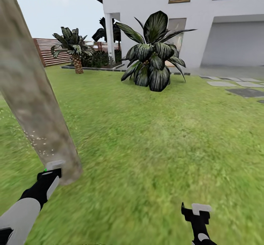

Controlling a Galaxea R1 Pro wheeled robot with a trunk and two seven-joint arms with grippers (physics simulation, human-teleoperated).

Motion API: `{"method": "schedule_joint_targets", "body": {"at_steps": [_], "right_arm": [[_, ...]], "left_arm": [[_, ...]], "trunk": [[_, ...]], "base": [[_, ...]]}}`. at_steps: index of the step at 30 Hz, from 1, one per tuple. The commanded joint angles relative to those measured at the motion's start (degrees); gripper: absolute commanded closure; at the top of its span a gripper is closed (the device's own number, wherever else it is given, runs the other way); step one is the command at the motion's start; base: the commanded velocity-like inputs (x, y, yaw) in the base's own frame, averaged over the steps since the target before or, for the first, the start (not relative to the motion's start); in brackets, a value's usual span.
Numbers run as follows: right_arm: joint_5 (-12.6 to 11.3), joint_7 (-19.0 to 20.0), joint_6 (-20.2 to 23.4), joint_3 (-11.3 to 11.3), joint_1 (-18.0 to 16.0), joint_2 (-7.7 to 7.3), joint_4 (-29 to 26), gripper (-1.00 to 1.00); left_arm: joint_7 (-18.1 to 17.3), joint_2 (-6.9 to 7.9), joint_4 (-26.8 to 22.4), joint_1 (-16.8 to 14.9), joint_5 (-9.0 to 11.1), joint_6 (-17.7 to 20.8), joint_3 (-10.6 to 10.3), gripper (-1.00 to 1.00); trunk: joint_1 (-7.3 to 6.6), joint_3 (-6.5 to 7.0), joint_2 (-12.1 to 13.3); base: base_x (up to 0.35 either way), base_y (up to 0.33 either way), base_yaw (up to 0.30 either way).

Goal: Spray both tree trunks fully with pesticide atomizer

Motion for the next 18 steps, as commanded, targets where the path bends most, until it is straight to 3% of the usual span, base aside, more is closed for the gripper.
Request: {"method": "schedule_joint_targets", "body": {"at_steps": [1,6,16,18], "right_arm": [[0.0,0.0,0.01,0.01,0.0,0.0,0.0,-1.0],[0.0,0.0,-0.01,0.01,0.0,0.0,0.0,-1.0],[-0.04,0.0,-0.01,0.01,0.0,0.0,0.0,-1.0],[-0.06,0.0,-0.01,0.01,0.0,0.0,0.0,-1.0]], "left_arm": [[-0.1,0.0,-0.16,0.0,-0.04,-0.02,-0.01,1.0],[-0.79,-0.08,-0.72,0.0,-0.04,-0.04,-0.08,1.0],[-0.77,-0.15,-0.69,0.0,-0.04,-0.11,-0.17,1.0],[-0.86,-0.17,-0.15,0.0,-0.04,-1.83,-0.17,1.0]], "trunk": [[0.0,0.0,0.0],[0.0,0.0,0.0],[0.0,0.0,0.0],[0.0,0.0,0.0]], "base": [[0.014,-0.043,0.277],[0.002,-0.08,0.277],[0.0,-0.265,0.276],[0.0,-0.27,0.276]]}}
